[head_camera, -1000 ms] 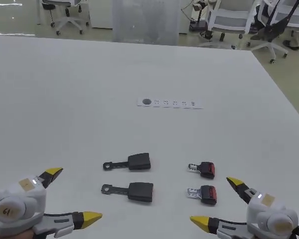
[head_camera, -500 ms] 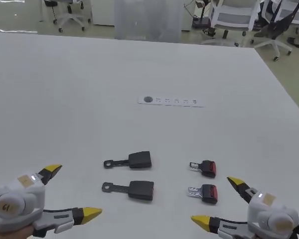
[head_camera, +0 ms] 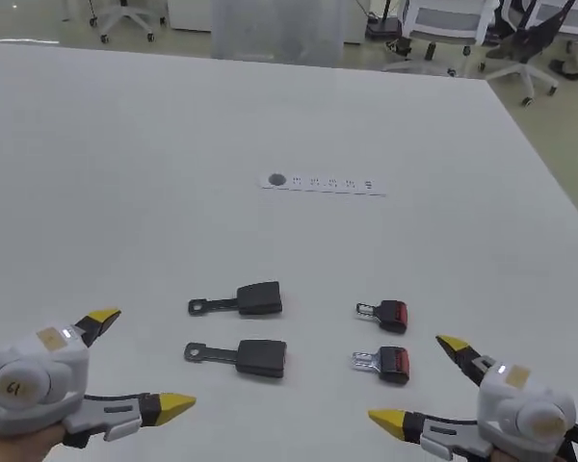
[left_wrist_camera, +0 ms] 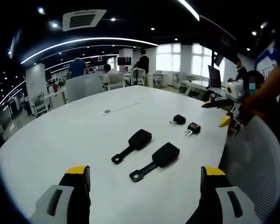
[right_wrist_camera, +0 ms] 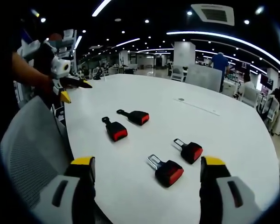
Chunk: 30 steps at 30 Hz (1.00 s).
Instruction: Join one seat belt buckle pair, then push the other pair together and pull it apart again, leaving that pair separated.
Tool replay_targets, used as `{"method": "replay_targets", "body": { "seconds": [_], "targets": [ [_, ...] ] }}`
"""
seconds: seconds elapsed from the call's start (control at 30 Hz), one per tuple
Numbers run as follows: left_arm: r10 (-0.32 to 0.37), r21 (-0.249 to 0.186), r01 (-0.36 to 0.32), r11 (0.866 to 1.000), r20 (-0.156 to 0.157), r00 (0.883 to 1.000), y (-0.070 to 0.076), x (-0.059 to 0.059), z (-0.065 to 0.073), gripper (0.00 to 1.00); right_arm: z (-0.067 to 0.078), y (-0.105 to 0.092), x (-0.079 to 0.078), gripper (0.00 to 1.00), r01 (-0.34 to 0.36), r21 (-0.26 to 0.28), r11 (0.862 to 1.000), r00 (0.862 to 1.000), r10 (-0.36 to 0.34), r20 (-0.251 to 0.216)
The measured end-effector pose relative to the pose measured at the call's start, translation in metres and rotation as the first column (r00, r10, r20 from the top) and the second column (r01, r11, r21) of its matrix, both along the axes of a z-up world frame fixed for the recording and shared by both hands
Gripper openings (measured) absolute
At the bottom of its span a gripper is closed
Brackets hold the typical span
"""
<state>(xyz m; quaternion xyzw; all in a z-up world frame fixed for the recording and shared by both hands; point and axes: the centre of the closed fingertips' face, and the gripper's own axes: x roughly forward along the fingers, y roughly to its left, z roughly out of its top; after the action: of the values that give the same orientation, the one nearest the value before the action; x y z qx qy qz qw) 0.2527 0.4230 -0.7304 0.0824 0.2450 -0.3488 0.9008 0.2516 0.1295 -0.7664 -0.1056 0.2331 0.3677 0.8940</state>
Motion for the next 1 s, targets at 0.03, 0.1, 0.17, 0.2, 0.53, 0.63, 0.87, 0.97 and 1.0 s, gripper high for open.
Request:
{"method": "replay_targets", "body": {
  "seconds": [0.03, 0.1, 0.17, 0.2, 0.53, 0.63, 0.87, 0.97, 1.0],
  "targets": [
    [0.000, -0.002, 0.000, 1.000, -0.001, 1.000, -0.001, 0.001, -0.001, 1.00, -0.001, -0.002, 0.001, 0.95, 0.002, -0.001, 1.000, 1.000, -0.002, -0.002],
    [-0.008, 0.008, 0.008, 1.000, -0.003, 1.000, -0.004, 0.002, -0.003, 1.00, -0.002, -0.003, 0.003, 0.95, 0.000, 0.000, 1.000, 1.000, 0.000, -0.008],
    [-0.025, 0.006, 0.025, 1.000, -0.011, 1.000, -0.010, 0.001, -0.007, 1.00, -0.004, -0.003, 0.004, 0.94, -0.008, -0.003, 1.000, 1.000, 0.008, -0.015],
    [-0.034, 0.014, 0.034, 0.999, -0.013, 0.999, -0.011, 0.001, -0.009, 1.00, -0.005, -0.003, 0.004, 0.94, -0.011, -0.003, 1.000, 1.000, 0.011, -0.019],
    [-0.108, 0.053, 0.111, 0.992, -0.045, 0.993, -0.028, 0.007, -0.023, 1.00, -0.015, -0.005, 0.009, 0.93, -0.060, -0.015, 0.998, 0.997, 0.059, -0.052],
    [-0.130, 0.059, 0.133, 0.989, -0.052, 0.990, -0.031, 0.014, -0.028, 1.00, -0.019, -0.006, 0.012, 0.92, -0.073, -0.021, 0.997, 0.995, 0.072, -0.068],
    [-0.161, 0.075, 0.167, 0.983, -0.076, 0.984, -0.037, 0.022, -0.040, 1.00, -0.030, -0.007, 0.020, 0.88, -0.090, -0.014, 0.996, 0.991, 0.088, -0.098],
    [-0.193, 0.095, 0.202, 0.975, -0.093, 0.977, -0.042, 0.024, -0.049, 1.00, -0.037, -0.006, 0.022, 0.87, -0.107, -0.018, 0.994, 0.987, 0.104, -0.119],
    [-0.199, 0.098, 0.209, 0.973, -0.098, 0.975, -0.043, 0.024, -0.050, 1.00, -0.039, -0.006, 0.023, 0.86, -0.110, -0.019, 0.994, 0.987, 0.107, -0.122]
  ]
}}
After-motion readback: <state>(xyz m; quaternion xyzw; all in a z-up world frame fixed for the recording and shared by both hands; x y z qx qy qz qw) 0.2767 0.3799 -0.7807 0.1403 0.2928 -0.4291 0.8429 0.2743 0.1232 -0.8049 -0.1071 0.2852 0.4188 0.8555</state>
